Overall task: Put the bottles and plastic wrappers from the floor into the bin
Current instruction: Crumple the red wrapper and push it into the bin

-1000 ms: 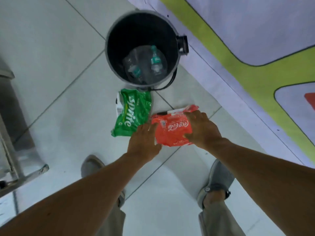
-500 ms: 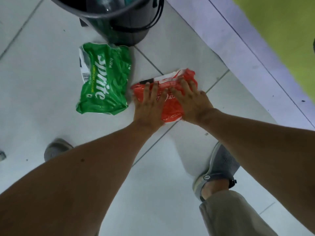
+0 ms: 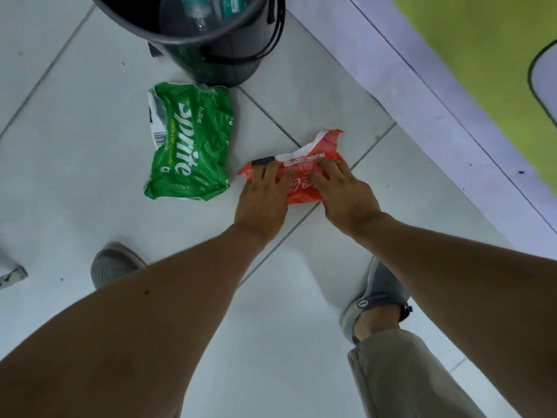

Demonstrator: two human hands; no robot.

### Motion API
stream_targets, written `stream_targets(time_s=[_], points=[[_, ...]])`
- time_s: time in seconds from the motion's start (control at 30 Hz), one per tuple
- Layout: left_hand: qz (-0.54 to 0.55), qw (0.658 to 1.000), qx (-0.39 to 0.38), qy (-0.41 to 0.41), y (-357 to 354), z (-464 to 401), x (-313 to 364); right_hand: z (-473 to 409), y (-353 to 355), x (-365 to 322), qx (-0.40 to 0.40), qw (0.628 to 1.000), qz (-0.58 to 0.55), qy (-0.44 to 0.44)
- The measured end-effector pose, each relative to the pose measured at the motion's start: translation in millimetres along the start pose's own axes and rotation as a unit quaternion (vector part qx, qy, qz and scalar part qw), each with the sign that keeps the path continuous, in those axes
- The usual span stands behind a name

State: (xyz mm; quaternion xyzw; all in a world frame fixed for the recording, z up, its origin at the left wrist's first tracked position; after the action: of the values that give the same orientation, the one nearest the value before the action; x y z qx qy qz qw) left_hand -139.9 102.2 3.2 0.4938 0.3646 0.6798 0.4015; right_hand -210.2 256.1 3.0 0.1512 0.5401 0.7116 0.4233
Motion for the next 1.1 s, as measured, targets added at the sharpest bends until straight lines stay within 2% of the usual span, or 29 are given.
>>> stream_targets(time_s=[0.3,0.5,0.63,0.77,0.9,1.0,1.1], points=[[0.019,0.999,0.024,-0.033,148,7,29,24,151,-42,0.029,0.999,0.015,0.009],[0.008,0.996,0.080,-0.048,261,-41,20,-24,265,-67,0.094,0.994,0.046,0.030],[-0.013,0.994,0.103,-0.046,309,-84,-2,-74,314,-75,0.117,0.987,0.099,0.048],[-0.033,0.995,0.090,-0.038,311,-125,-36,-127,320,-90,0.140,0.975,0.166,0.055],[-0.039,0.996,0.077,-0.011,290,-146,-76,-175,293,-106,0.129,0.971,0.200,0.026],[-0.012,0.995,0.102,0.017,278,-134,-109,-203,265,-125,0.087,0.974,0.209,0.026],[0.009,0.985,0.171,0.039,269,-97,-139,-220,235,-136,0.001,0.990,0.138,0.011]])
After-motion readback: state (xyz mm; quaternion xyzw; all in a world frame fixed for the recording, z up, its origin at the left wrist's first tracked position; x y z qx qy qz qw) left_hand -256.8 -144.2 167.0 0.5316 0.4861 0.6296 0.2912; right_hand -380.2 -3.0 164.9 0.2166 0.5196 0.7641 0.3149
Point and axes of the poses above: each hand's wrist, its own z-axis away from the middle knuckle, its own y-axis out of the back of the hand, x = y × z, the point moved 4 cm from there along -z, towards the middle knuckle, and after that the axes turned 8 degrees about x, right-handed, at the moved point
